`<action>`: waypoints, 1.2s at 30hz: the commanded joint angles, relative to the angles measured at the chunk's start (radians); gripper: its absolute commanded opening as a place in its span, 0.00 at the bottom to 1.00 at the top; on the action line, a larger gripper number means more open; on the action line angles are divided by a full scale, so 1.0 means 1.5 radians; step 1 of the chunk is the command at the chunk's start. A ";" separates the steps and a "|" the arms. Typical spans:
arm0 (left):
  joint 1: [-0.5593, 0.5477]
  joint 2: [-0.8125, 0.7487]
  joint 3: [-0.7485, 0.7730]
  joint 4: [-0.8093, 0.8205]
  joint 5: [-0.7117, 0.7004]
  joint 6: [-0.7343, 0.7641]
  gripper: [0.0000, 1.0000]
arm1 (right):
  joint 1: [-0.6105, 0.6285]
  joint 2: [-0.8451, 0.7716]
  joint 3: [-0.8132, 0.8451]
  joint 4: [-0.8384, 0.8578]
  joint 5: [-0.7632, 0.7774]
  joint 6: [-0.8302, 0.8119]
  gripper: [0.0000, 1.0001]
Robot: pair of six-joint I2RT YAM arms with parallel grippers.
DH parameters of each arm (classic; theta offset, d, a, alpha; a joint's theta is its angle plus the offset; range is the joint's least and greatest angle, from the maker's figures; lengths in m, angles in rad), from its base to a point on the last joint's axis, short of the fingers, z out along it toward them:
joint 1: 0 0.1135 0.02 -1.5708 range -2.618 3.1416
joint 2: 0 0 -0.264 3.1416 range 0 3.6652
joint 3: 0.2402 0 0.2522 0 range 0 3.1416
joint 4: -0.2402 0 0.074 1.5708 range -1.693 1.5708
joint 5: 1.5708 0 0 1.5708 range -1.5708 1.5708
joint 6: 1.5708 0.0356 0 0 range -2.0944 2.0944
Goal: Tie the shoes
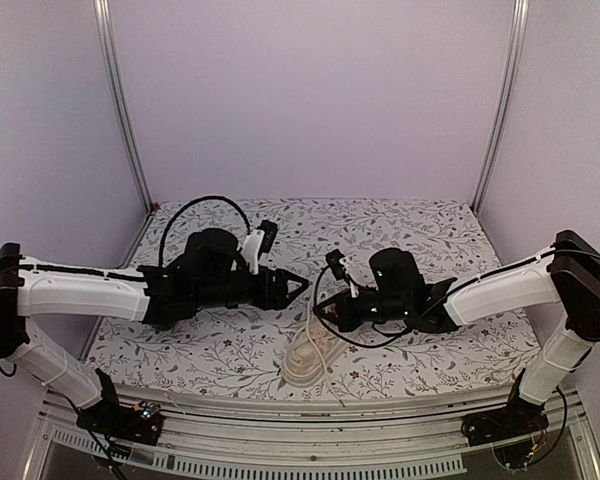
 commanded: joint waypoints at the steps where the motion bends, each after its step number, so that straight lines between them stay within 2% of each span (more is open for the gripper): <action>1: 0.010 0.083 0.073 0.078 0.079 -0.011 0.67 | -0.003 -0.011 -0.007 0.049 -0.013 -0.008 0.02; 8: 0.011 0.170 0.128 0.080 0.119 -0.007 0.62 | -0.002 -0.007 -0.007 0.053 -0.018 -0.012 0.02; 19: 0.012 0.210 0.132 0.087 0.131 -0.044 0.36 | -0.003 -0.005 -0.005 0.060 -0.015 -0.008 0.02; 24: 0.012 0.219 0.131 0.093 0.148 -0.056 0.31 | -0.003 -0.005 -0.005 0.062 -0.012 -0.008 0.02; 29: 0.012 0.214 0.117 0.110 0.156 -0.066 0.02 | -0.003 -0.007 -0.005 0.061 -0.001 -0.007 0.02; 30: 0.012 0.211 0.112 0.116 0.155 -0.069 0.00 | -0.003 -0.010 -0.006 0.056 0.003 -0.007 0.03; 31: 0.012 0.205 0.105 0.125 0.152 -0.071 0.00 | -0.002 -0.016 -0.008 0.048 0.011 -0.006 0.06; 32: 0.012 0.200 0.097 0.131 0.147 -0.070 0.00 | -0.003 -0.024 -0.012 0.037 0.018 -0.007 0.20; 34: 0.014 0.189 0.090 0.134 0.136 -0.070 0.00 | -0.002 -0.048 -0.020 0.007 0.033 -0.009 0.42; 36: 0.014 0.183 0.086 0.133 0.129 -0.067 0.00 | 0.002 -0.081 -0.036 -0.027 0.053 -0.016 0.55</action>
